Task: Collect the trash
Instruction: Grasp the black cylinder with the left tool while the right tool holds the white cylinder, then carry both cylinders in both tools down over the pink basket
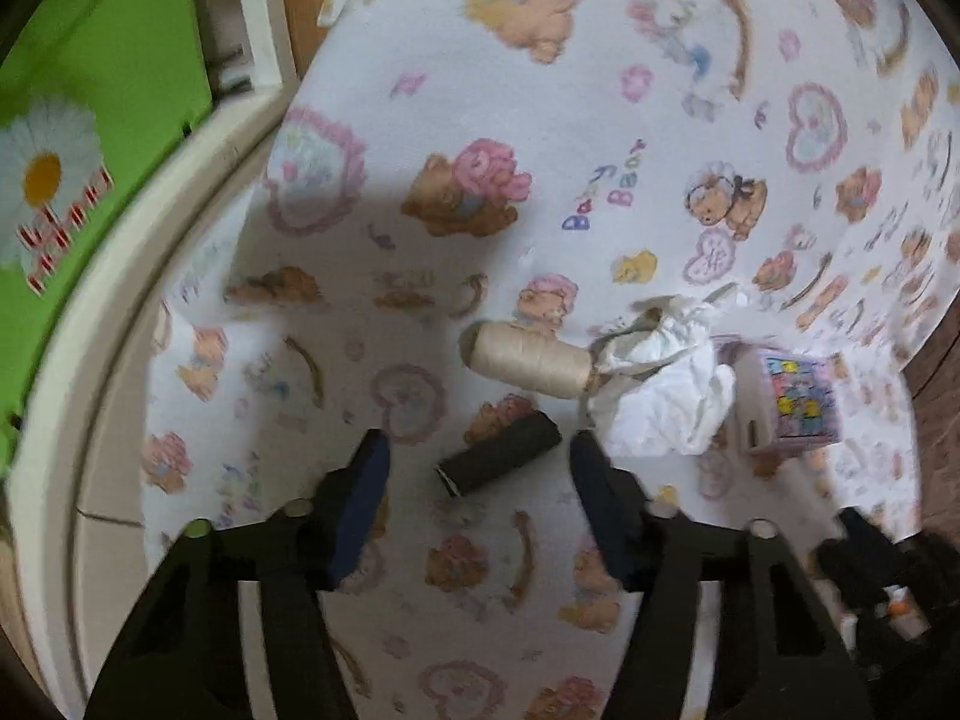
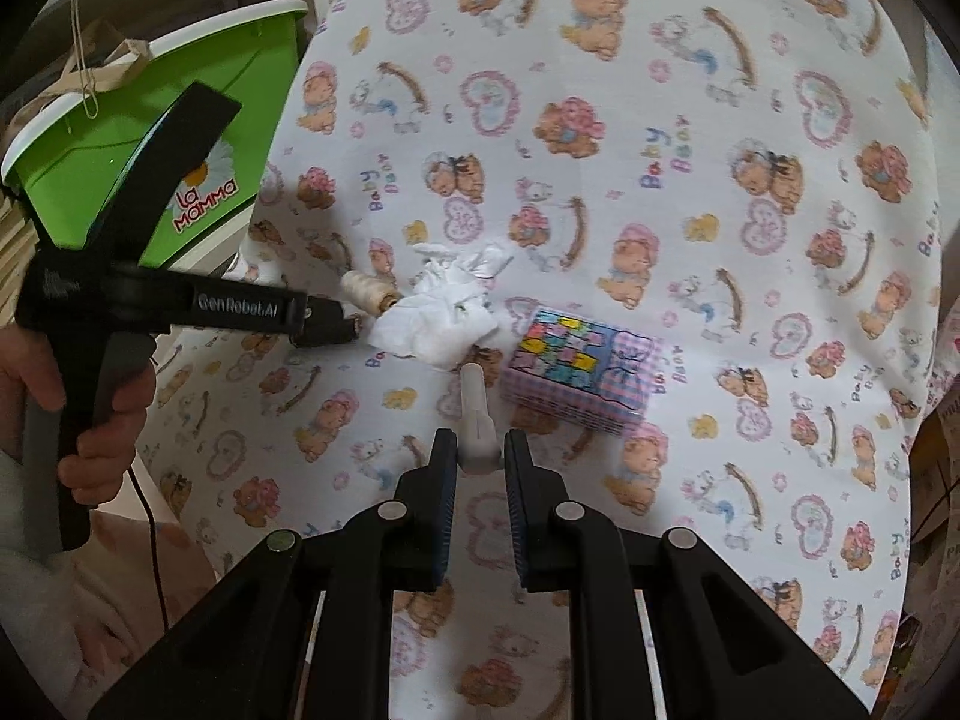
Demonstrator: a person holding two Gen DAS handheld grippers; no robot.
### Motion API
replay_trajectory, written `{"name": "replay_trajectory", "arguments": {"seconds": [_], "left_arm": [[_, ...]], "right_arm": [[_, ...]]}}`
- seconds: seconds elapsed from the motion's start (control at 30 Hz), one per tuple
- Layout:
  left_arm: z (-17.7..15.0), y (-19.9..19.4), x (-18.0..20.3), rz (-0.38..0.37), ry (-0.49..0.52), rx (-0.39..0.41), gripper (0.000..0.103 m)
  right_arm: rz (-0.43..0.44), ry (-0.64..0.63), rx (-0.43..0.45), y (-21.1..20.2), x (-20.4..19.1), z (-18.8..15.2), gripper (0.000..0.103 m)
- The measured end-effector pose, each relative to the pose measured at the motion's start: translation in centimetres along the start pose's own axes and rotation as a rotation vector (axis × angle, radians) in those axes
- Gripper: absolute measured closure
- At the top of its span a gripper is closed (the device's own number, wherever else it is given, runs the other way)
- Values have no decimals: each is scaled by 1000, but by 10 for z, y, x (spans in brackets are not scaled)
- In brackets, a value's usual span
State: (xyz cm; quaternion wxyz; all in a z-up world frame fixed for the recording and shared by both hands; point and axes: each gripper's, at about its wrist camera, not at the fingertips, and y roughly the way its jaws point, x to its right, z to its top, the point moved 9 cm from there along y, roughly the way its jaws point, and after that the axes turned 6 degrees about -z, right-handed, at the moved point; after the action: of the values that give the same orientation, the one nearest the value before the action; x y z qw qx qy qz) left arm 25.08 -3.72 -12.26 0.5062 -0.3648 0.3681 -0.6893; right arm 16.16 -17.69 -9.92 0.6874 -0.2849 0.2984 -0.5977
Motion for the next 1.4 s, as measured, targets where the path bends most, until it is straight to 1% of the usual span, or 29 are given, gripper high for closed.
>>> {"name": "replay_trajectory", "arguments": {"seconds": [0.03,0.1,0.23,0.33,0.37,0.43,0.5,0.57,0.63,0.73,0.87,0.97,1.03,1.13,1.23,1.3,1.33,1.4], "left_arm": [[0,0,2,10,16,4,52],[-2,4,7,-9,32,-14,52],[-6,13,8,-18,25,-36,52],[-10,20,6,-17,6,-70,78],[-8,20,6,-14,5,-61,82],[-10,17,9,-63,-15,-69,87],[-12,13,11,-119,-53,-78,89],[-16,7,9,-145,-74,-79,92],[-21,-1,9,-134,-58,-72,93],[-27,-16,13,-102,-5,-43,93],[-36,-36,23,-114,0,-5,93],[-45,-46,23,-97,20,22,94],[-43,-55,24,-92,23,35,94],[-52,-68,31,-92,21,52,94],[-65,-85,37,-93,34,49,94],[-74,-97,44,-83,52,37,94],[-78,-107,49,-80,65,50,94],[-83,-129,57,-88,79,94,94]], "right_arm": [[0,4,0,-1,2,-1,86],[-4,11,1,-3,7,-2,86],[-7,28,4,-9,16,-3,86],[-16,33,8,-13,21,-5,86],[-19,35,8,-14,23,-6,86],[-22,38,7,-15,25,-6,86],[-29,41,10,-17,27,-6,86],[-31,46,15,-17,27,-5,86],[-29,55,17,-19,28,-4,86],[-17,68,14,-21,28,-5,86],[-14,61,17,-26,24,-8,86],[-8,46,25,-32,19,-10,86],[-5,38,29,-36,17,-12,86],[11,43,41,-51,14,-13,86],[42,47,60,-73,7,-12,86],[74,55,44,-90,-2,-13,86],[87,45,35,-96,-9,-15,86],[93,15,45,-113,-25,-21,86]]}}
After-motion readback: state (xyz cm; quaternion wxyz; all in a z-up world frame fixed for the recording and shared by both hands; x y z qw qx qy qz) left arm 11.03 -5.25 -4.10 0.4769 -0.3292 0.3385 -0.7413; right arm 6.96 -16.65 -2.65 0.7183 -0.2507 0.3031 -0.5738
